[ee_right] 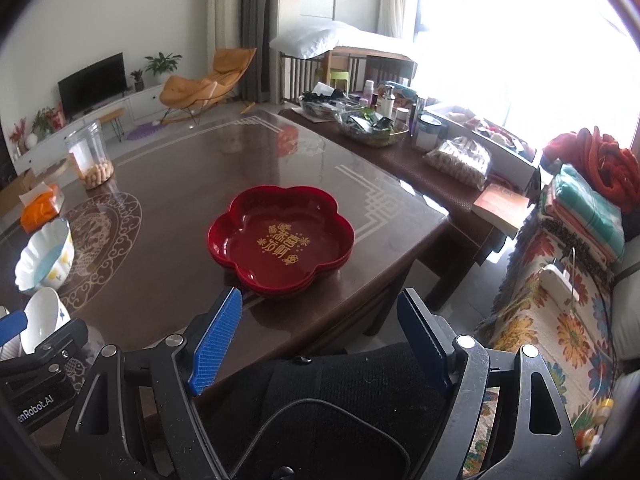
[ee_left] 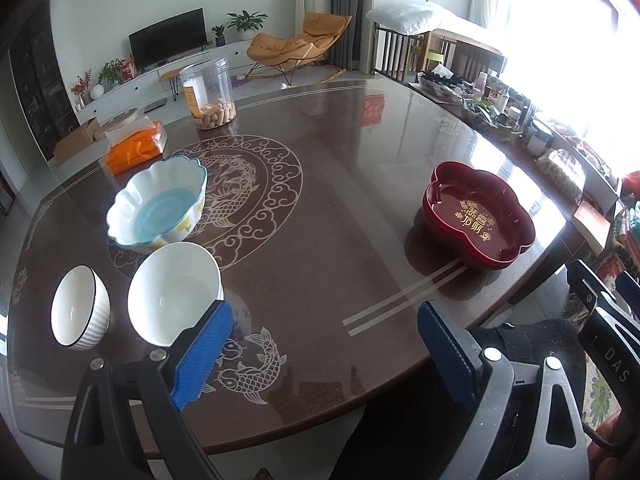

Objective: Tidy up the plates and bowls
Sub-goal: 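Move the left gripper toward the blue-rimmed scalloped bowl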

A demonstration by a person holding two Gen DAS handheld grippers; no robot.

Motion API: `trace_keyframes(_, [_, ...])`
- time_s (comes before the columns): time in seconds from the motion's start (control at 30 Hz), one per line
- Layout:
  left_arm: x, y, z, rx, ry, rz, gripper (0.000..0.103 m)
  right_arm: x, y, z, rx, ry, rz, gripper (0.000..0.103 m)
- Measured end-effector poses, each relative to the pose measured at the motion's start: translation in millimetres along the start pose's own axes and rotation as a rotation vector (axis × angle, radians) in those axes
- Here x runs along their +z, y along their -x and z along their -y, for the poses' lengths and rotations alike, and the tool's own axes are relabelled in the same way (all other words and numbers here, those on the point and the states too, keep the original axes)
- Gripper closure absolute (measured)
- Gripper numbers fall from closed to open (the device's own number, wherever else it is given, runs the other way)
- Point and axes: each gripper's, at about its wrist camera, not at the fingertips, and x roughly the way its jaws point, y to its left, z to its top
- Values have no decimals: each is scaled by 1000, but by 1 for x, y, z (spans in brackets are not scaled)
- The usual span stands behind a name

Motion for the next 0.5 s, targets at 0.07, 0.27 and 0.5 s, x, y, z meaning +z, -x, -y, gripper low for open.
trace_keyframes(0.07, [-2,-1,-5,-3,15,-12,10,0,2,-4,-2,15,6,20])
trace_keyframes(0.27, [-9,4,-9,-17,21,-12,10,0,6,-14,-3,55,12,20])
trace_keyframes(0.5, [-8,10,-11,-12,25,8,10,-2,6,-22,8,81,4,20])
